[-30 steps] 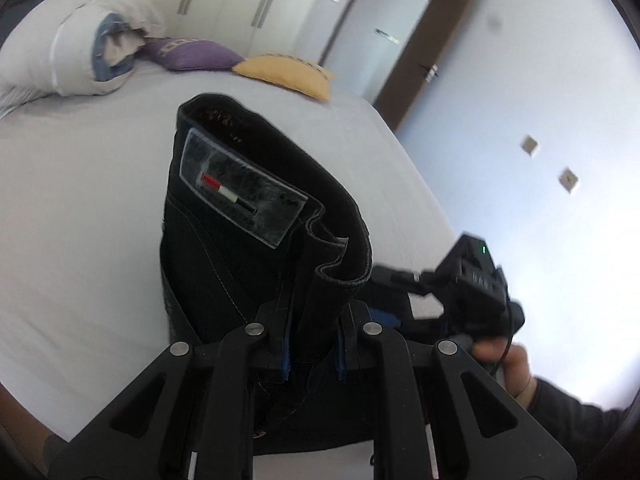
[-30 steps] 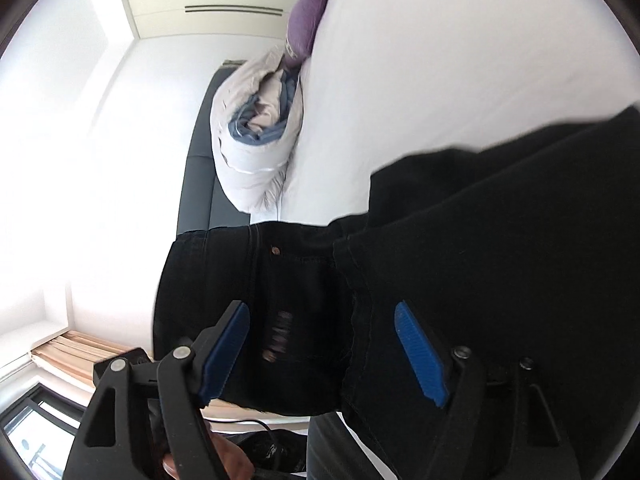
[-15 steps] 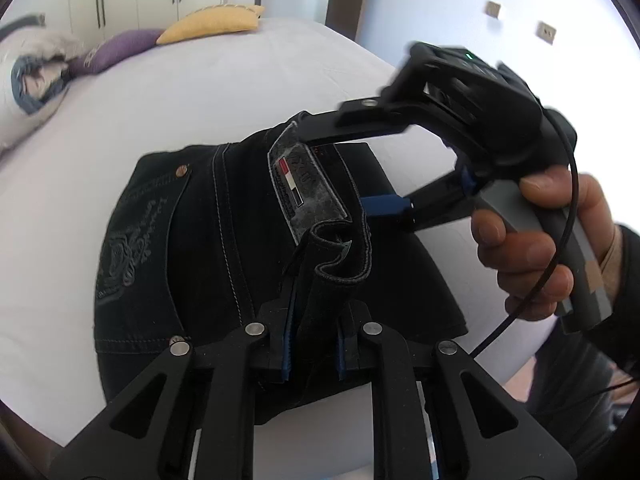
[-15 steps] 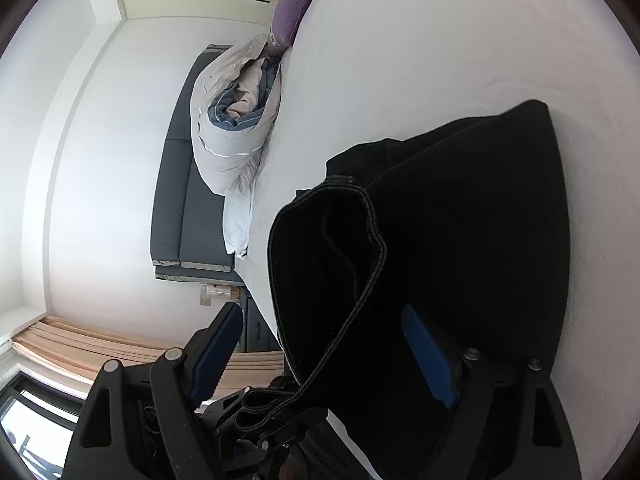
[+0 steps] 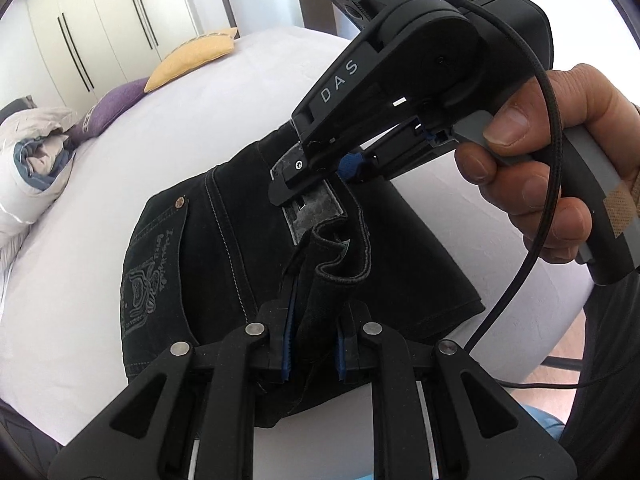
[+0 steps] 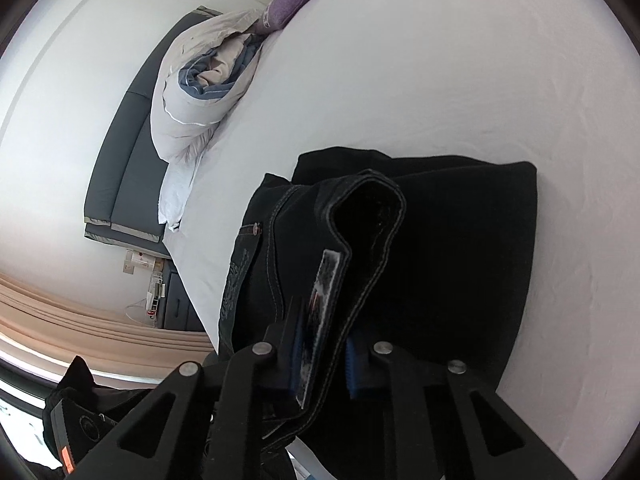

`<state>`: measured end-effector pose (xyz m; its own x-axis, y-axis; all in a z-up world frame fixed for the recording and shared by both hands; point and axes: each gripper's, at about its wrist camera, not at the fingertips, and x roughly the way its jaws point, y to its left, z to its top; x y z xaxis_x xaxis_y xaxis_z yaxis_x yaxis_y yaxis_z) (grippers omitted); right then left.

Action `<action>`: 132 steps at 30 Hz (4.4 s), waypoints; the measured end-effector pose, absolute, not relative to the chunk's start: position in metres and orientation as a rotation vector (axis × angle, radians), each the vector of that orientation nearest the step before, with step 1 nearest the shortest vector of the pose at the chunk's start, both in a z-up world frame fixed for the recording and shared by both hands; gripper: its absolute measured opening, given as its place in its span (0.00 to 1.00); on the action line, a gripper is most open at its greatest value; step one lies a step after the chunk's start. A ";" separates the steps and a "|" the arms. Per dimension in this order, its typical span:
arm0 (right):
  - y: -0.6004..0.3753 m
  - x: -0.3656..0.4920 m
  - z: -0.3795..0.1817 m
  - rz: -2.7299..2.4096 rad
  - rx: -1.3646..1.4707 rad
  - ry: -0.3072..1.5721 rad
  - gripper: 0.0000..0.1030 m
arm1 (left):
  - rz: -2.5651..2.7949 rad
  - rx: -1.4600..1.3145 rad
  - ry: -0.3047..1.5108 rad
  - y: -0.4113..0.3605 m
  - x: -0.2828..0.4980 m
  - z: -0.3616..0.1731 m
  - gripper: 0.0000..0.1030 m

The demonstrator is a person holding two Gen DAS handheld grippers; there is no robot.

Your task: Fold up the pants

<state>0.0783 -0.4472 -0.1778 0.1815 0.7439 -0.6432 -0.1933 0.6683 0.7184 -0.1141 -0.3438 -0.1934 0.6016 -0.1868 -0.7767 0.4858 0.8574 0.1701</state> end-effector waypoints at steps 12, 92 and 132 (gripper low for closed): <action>-0.502 0.063 -0.201 0.683 0.659 1.158 0.17 | -0.478 0.438 0.866 -0.415 -0.128 -0.209 0.13; -0.526 0.012 -0.191 0.628 0.798 1.081 0.45 | -0.358 -0.562 1.014 -0.131 -0.055 -0.244 0.23; -0.452 0.076 -0.139 0.533 0.328 1.060 0.19 | -0.339 0.016 1.123 -0.256 0.025 -0.213 0.22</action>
<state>0.0760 -0.4523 -0.1385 0.3803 0.5613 -0.7350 -0.2553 0.8276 0.4999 0.0248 -0.2561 -0.2129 0.3875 -0.2581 -0.8850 0.2741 0.9489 -0.1567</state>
